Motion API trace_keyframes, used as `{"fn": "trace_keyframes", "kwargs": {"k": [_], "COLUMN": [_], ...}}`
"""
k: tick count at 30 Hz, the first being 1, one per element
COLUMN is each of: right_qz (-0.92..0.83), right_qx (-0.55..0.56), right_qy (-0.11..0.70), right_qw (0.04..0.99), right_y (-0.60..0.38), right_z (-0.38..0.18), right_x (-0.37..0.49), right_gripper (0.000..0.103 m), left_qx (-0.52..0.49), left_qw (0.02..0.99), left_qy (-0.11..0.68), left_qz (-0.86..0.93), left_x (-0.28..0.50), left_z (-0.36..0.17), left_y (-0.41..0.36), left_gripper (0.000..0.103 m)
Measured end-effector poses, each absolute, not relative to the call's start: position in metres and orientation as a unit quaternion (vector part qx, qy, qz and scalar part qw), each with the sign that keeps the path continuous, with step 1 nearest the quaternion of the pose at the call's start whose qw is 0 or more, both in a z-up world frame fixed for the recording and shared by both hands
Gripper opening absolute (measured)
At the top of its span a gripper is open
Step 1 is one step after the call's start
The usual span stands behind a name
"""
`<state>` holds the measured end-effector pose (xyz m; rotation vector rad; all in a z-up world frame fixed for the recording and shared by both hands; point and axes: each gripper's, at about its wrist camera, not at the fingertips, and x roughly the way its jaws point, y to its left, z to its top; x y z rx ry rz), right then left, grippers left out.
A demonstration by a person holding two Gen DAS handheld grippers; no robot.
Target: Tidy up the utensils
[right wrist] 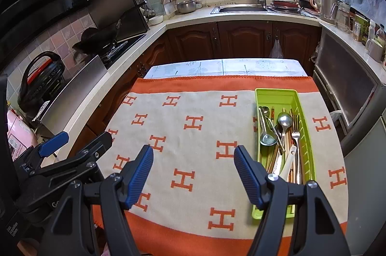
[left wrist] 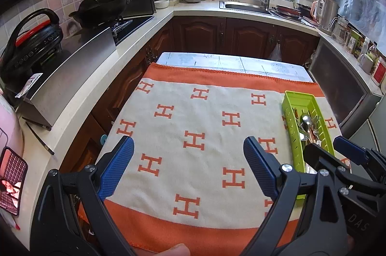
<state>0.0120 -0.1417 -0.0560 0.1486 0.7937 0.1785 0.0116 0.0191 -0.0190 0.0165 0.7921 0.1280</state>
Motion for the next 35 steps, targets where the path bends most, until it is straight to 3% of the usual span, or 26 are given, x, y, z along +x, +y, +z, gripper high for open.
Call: {"fn": "trace_keyframes", "kwargs": {"k": [35], "right_qz": [0.082], "right_qx": [0.072], "right_qy": [0.401], "right_qw": [0.910], "right_y": [-0.136], "right_z": [-0.063], "right_x": [0.010], "right_gripper": [0.069], "left_qx": [0.001], "left_qw": [0.912], "left_qy": [0.405], "left_qz": [0.062], "left_x": [0.011], "left_z": [-0.030], "left_y": [0.029], "left_gripper": [0.091]}}
